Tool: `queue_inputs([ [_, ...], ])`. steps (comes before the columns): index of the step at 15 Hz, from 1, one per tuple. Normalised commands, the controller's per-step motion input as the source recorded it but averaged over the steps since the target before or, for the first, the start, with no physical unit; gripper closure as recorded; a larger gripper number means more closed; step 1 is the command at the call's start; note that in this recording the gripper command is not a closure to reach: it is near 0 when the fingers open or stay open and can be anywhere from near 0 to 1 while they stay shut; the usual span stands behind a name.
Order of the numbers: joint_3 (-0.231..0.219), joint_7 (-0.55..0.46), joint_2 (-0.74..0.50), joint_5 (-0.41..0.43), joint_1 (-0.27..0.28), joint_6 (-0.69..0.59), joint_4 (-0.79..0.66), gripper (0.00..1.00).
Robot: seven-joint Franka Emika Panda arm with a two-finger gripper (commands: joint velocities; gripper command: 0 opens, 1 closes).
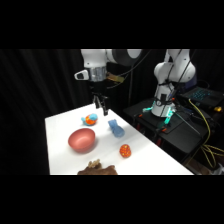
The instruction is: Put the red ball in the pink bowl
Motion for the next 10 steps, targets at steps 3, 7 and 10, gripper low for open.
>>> queue_inputs([
  [3, 0.015, -0.01, -0.03, 0.000, -0.028, 0.04, -0.03, 0.00],
  [7, 0.021, 0.00, -0.09, 0.043, -0.022, 0.12, -0.12, 0.00],
  [10, 0.076, 0.09, -0.05, 0.073, 0.044, 0.24, -0.17, 0.00],
])
